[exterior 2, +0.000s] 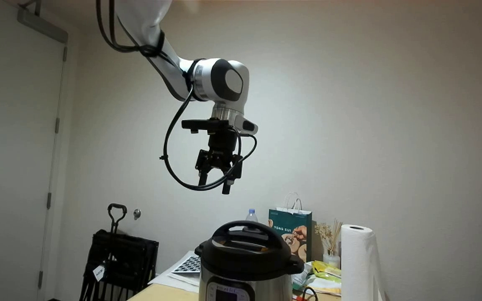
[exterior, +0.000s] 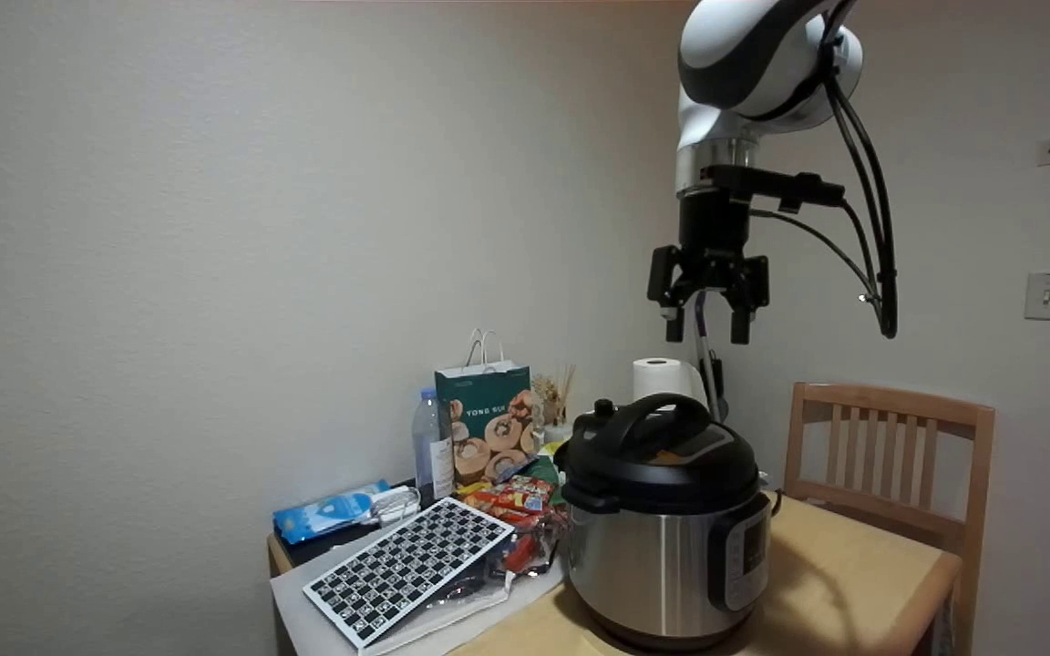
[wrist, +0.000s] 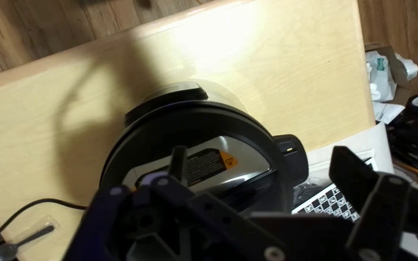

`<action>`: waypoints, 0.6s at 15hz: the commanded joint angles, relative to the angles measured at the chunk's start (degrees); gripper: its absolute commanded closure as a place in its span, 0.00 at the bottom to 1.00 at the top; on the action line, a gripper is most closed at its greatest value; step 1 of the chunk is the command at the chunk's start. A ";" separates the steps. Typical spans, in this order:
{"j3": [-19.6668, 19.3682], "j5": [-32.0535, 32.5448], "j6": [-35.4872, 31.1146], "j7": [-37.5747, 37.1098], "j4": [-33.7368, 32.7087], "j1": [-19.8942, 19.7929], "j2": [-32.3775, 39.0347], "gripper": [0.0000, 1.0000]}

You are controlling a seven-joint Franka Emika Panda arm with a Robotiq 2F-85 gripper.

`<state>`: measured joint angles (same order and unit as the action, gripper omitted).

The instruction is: Remove the lid from the cooker

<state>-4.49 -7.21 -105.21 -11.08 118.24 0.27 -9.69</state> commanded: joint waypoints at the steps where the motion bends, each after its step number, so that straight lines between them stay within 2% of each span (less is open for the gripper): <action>1: 0.99 -0.84 -2.55 -9.63 -2.27 -2.10 5.27 0.00; 2: 0.84 -1.01 -1.83 -9.59 -2.82 -2.05 6.27 0.00; 3: 0.95 -0.09 -1.63 -6.89 -1.10 -1.80 3.92 0.00; 7: 0.85 -0.04 -1.64 -8.42 -2.58 -1.85 6.52 0.00; 8: 1.09 -0.79 -1.32 -10.80 -3.54 -1.67 7.30 0.00; 9: 1.43 -1.59 -0.73 -16.56 -5.27 -1.56 9.16 0.00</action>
<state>-4.33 -7.21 -106.96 -19.81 115.72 -0.75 -3.15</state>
